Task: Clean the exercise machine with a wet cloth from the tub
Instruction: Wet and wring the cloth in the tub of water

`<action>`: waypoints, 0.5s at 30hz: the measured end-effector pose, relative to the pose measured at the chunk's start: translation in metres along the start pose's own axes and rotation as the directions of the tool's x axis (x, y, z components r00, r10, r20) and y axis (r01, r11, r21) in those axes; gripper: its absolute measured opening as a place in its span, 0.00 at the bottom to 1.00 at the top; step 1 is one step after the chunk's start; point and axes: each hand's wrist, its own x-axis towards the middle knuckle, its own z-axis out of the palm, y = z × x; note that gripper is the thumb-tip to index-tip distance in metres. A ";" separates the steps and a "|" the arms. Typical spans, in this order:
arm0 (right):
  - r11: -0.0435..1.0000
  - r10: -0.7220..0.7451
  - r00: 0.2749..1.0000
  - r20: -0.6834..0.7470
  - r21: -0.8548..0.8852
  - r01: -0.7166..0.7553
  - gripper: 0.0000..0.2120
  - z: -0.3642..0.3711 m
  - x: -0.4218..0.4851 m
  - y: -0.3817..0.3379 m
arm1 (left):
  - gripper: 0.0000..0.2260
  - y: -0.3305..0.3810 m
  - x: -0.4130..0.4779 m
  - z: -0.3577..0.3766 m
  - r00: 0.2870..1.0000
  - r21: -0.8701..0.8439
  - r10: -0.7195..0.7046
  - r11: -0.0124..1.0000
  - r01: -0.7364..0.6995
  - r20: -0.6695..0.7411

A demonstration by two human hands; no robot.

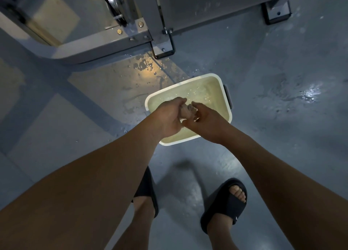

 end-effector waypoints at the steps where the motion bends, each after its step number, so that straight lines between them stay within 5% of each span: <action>1: 0.999 -0.027 1.000 0.013 -0.039 0.027 0.12 0.000 0.000 -0.003 | 0.11 0.002 -0.005 -0.002 0.999 0.081 -0.021 0.997 0.017 0.042; 2: 0.996 -0.050 0.999 0.014 -0.073 0.051 0.05 0.000 -0.001 -0.006 | 0.11 0.006 -0.011 -0.004 0.995 0.157 -0.051 0.987 0.036 0.090; 5: 0.949 -0.187 0.982 0.009 -0.258 0.183 0.06 -0.007 -0.004 -0.012 | 0.09 0.020 -0.028 -0.012 0.973 0.403 -0.146 0.913 0.063 0.177; 9: 0.699 -0.446 0.894 0.043 -0.607 0.378 0.11 -0.013 -0.009 -0.013 | 0.06 0.036 -0.043 -0.015 0.939 0.680 -0.278 0.730 0.070 0.202; 12: 0.604 -0.516 0.852 0.091 -0.666 0.438 0.12 -0.010 -0.009 -0.020 | 0.13 0.039 -0.049 -0.006 0.913 0.831 -0.359 0.555 0.042 0.194; 15: 0.576 -0.494 0.865 0.088 -0.712 0.401 0.11 -0.005 -0.007 -0.029 | 0.18 0.037 -0.047 0.000 0.942 0.917 -0.296 0.398 -0.028 0.157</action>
